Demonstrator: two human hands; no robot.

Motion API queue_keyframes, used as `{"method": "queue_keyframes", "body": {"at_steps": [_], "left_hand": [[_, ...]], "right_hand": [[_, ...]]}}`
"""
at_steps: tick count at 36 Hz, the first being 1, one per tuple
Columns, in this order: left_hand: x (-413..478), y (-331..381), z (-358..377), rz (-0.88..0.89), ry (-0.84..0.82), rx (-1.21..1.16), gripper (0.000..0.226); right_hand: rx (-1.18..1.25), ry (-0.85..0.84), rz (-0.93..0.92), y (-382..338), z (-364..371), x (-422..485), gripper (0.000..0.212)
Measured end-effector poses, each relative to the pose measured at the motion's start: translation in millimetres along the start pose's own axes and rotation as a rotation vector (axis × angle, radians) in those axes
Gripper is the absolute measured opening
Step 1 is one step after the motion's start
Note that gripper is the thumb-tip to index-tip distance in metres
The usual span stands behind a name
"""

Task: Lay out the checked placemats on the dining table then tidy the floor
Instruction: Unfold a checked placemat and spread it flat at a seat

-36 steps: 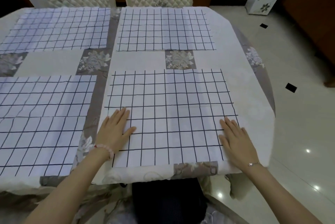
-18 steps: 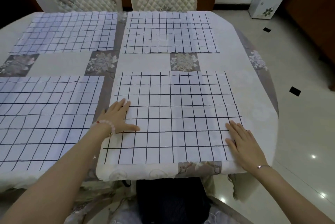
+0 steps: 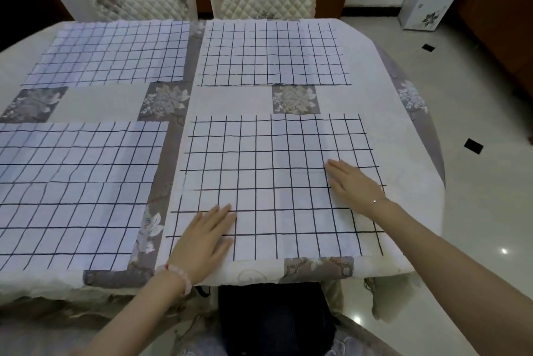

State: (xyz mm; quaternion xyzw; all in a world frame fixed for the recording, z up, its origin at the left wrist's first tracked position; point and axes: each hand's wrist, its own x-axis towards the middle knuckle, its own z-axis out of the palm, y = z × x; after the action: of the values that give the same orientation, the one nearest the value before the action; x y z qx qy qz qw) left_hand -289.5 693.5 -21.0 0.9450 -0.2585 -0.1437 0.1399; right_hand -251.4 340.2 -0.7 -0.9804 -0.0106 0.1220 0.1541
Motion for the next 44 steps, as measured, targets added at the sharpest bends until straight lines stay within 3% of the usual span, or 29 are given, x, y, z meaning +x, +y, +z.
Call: {"method": "queue_keyframes", "body": {"at_steps": [6,10,19,23,26,29,32,37,40,44], "left_hand": [[-27,-11,9,0.029,0.021,0.041,0.056],[-40,-14,13,0.027,0.042,0.049,0.052],[-43,-2,9,-0.047,0.023,0.105,0.059],[-40,4,1,-0.045,0.038,0.163,0.045],[-36,8,-5,-0.044,0.001,0.167,0.051],[-31,16,-15,-0.098,-0.035,0.024,0.065],[-30,25,-22,-0.189,0.049,-0.174,0.042],[-43,44,-30,-0.31,0.291,-0.524,0.028],[-57,59,-37,-0.395,0.34,-0.851,0.016],[-82,68,-36,-0.475,0.367,-1.081,0.013]], "right_hand": [[0.004,-0.026,0.094,9,-10,18,0.046],[0.007,-0.032,0.178,8,-15,25,0.046],[0.045,-0.127,0.175,9,-28,32,0.05],[0.109,-0.08,0.156,8,-32,16,0.053],[0.199,-0.028,0.171,4,-31,-2,0.05],[0.276,0.028,0.206,3,-31,-23,0.044],[0.319,0.069,0.218,2,-33,-49,0.037],[0.592,0.182,0.276,-2,-35,-96,0.022],[0.849,0.139,0.339,-9,-29,-130,0.014],[0.96,0.049,0.425,-5,-7,-177,0.017]]}}
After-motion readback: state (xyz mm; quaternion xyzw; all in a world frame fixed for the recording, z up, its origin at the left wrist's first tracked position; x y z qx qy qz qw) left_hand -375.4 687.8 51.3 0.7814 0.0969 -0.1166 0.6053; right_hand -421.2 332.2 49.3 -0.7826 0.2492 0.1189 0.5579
